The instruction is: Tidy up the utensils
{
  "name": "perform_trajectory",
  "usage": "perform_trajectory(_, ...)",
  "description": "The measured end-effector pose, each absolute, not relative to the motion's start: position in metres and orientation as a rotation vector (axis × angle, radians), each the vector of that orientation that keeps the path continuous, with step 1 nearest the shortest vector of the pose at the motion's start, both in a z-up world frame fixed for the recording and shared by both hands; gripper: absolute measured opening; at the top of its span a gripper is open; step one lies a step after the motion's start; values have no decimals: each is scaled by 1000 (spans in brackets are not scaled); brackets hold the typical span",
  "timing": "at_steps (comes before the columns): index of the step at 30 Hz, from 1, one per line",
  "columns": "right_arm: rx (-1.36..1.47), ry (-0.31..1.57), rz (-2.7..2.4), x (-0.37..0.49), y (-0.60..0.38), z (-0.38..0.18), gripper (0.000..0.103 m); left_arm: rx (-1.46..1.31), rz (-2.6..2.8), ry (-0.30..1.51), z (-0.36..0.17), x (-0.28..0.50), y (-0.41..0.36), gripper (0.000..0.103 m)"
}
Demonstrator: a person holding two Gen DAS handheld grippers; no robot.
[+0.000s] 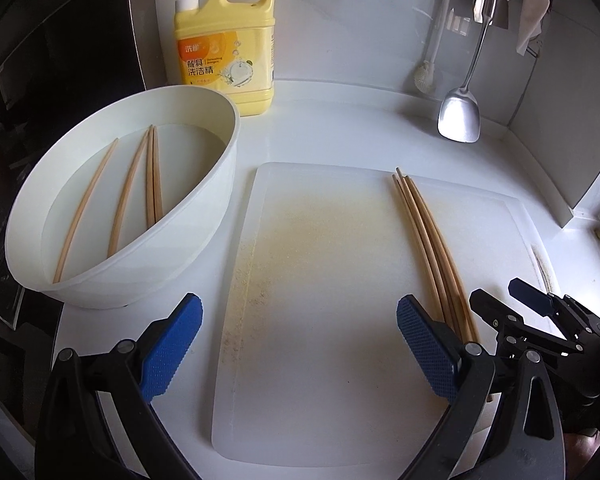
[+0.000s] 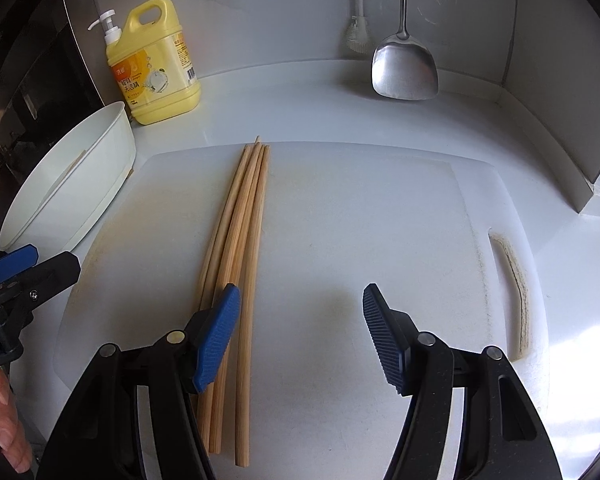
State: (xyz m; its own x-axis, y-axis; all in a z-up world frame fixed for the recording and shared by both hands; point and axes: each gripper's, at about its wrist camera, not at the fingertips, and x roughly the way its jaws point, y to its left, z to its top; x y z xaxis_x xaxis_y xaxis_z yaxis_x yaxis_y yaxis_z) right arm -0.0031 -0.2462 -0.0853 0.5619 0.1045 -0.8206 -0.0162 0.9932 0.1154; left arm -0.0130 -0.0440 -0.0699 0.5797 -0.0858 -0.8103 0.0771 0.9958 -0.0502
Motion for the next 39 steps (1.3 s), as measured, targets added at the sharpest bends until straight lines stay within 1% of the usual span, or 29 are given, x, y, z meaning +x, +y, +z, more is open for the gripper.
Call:
perform_trajectory(3, 115, 957, 78, -4, -247, -86, 61, -22, -100, 928, -72, -13, -42, 96)
perform_trajectory(7, 63, 929, 81, -4, -243, -88, 61, -41, -97, 907, -77, -15, -42, 96)
perform_trajectory(24, -49, 914, 97, 4, -234, -94, 61, -72, -71, 902, -80, -19, -49, 96)
perform_trajectory(25, -50, 912, 101, 4, -233, -94, 60, -70, -71, 901, -80, -19, -50, 96)
perform_trajectory(26, -48, 909, 107, 4, -233, -94, 53, -69, -71, 901, -80, -19, -51, 96)
perform_trajectory(27, -41, 904, 115, 4, -233, -94, 50, -70, -73, 900, -80, -19, -53, 96)
perform_trajectory(28, -42, 900, 113, 3, -234, -94, 42, -69, -75, 901, -81, -19, -54, 96)
perform_trajectory(29, -43, 896, 116, 3, -234, -94, 38, -69, -78, 902, -81, -18, -56, 96)
perform_trajectory(34, -38, 890, 128, 0, -240, -94, 30, -68, -98, 909, -86, -14, -68, 96)
perform_trajectory(39, -28, 888, 113, -2, -249, -94, 30, -48, -128, 911, -91, -9, -84, 96)
